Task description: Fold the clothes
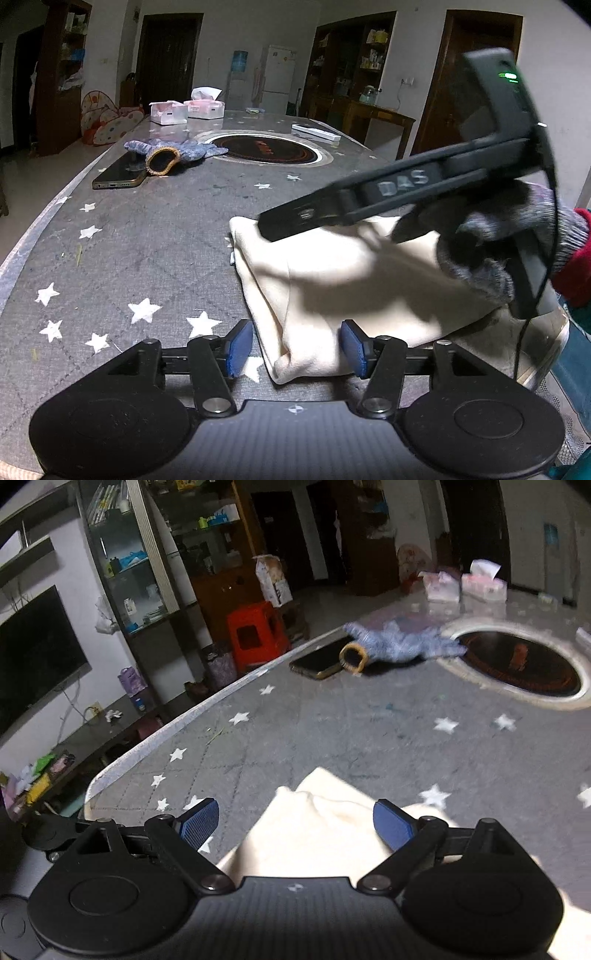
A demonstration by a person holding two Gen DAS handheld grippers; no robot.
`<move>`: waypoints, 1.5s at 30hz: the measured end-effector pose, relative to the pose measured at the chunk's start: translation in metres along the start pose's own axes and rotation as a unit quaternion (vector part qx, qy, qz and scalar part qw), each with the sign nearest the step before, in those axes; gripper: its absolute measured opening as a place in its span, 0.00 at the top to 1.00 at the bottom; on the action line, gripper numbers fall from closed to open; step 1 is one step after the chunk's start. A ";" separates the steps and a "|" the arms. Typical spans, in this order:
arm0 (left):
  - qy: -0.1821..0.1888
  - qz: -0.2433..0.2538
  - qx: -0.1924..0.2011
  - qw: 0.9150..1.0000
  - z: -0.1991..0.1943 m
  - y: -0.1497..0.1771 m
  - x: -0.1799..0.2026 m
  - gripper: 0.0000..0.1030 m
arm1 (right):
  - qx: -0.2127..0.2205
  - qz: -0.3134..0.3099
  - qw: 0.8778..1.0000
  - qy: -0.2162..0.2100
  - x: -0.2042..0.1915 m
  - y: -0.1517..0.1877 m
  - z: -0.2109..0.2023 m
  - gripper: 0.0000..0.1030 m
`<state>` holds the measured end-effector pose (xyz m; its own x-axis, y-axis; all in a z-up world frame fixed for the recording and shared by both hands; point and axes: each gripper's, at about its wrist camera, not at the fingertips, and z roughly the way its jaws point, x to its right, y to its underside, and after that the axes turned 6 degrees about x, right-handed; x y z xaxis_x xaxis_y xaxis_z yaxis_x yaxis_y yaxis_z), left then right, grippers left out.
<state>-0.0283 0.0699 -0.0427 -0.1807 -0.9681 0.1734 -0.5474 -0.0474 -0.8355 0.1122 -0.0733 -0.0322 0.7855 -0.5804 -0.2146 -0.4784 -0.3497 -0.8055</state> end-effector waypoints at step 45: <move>-0.006 -0.122 0.023 0.992 -0.025 -0.027 -0.045 0.42 | -0.042 -0.316 0.948 0.006 -0.122 0.073 -0.039 0.60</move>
<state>-0.0258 0.1210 -0.0147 -0.0377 -0.9292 0.3676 -0.5353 -0.2918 -0.7926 -0.0334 -0.0565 -0.0432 0.9216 -0.2438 0.3020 0.0559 -0.6866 -0.7249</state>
